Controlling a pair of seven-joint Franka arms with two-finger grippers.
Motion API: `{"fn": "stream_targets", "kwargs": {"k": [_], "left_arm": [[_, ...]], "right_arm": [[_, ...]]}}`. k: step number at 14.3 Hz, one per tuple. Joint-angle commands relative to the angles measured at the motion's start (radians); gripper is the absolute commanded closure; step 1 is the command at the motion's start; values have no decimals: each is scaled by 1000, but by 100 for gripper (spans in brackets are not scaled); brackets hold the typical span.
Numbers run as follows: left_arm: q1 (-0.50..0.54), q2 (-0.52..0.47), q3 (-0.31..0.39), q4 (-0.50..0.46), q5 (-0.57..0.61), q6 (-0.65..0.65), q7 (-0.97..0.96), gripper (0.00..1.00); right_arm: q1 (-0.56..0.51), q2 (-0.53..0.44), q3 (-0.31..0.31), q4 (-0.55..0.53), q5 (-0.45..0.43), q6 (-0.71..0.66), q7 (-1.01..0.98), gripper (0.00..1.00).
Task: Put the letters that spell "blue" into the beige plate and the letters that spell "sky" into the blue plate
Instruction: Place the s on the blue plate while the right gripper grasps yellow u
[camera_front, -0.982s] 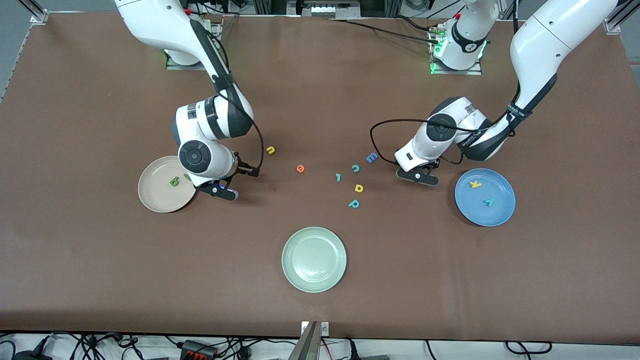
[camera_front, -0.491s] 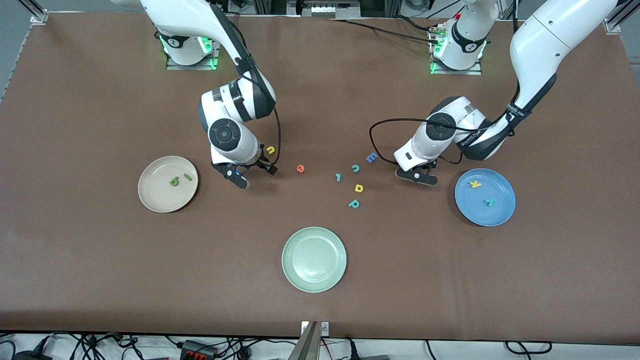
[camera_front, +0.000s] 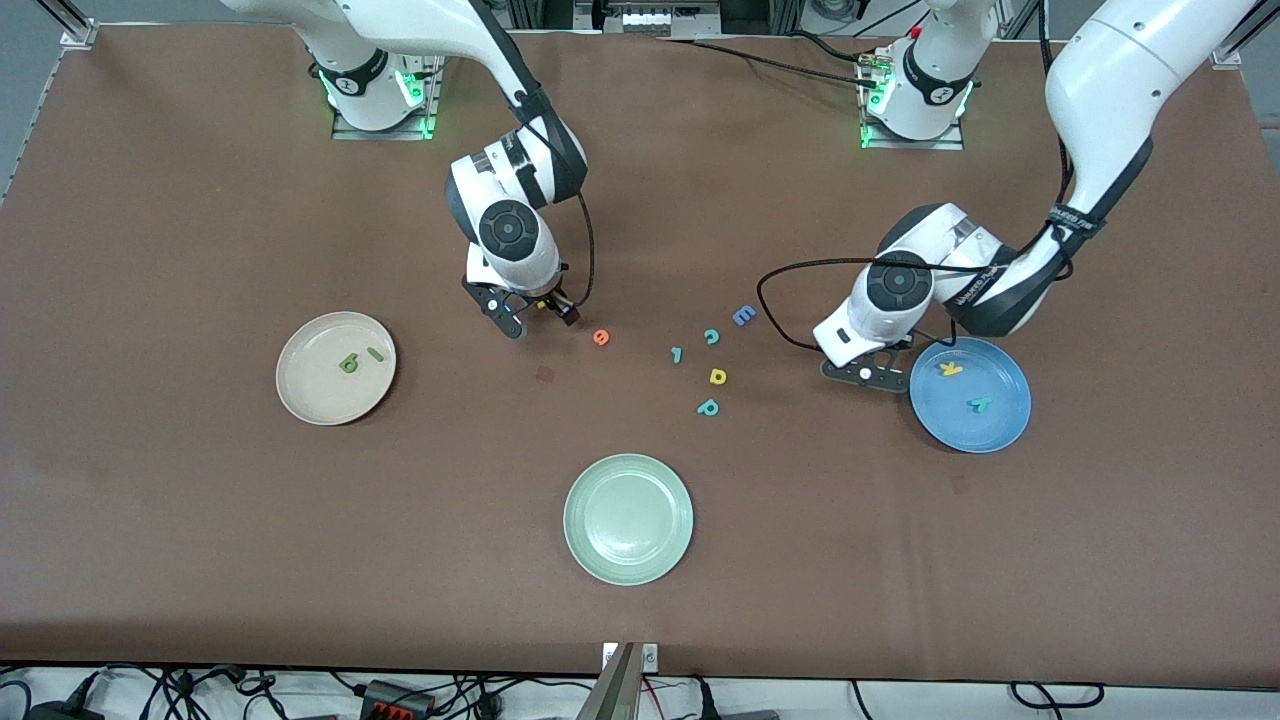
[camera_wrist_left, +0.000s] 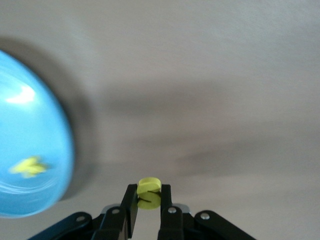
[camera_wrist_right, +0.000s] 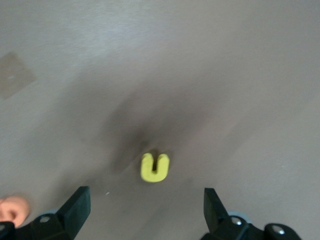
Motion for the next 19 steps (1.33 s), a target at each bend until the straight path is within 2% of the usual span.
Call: {"fn": "stream_targets", "kwargs": {"k": [1, 3, 5, 8, 10, 11, 12, 16, 19], "left_arm": [[46, -2, -7, 88, 21, -107, 184, 98], [112, 10, -5, 105, 22, -96, 285, 98], [143, 70, 5, 139, 25, -69, 309, 98], [134, 104, 82, 140, 27, 63, 324, 96], [130, 115, 96, 151, 28, 71, 330, 89], [125, 113, 96, 154, 28, 69, 330, 61], [120, 113, 96, 156, 27, 68, 329, 3], [125, 95, 79, 197, 25, 12, 327, 0], [131, 79, -7, 328, 7, -209, 324, 0]], "right_arm": [[13, -67, -13, -107, 16, 91, 34, 0], [42, -81, -15, -161, 16, 202, 62, 0], [44, -84, -16, -163, 16, 231, 85, 0], [53, -82, -15, -172, 18, 265, 91, 0], [59, -76, -15, -186, 16, 289, 116, 0], [62, -73, -13, -195, 18, 305, 116, 0], [65, -67, -13, -201, 18, 322, 116, 0], [71, -62, -13, -204, 18, 326, 120, 1], [71, -54, -13, -204, 16, 326, 119, 15]]}}
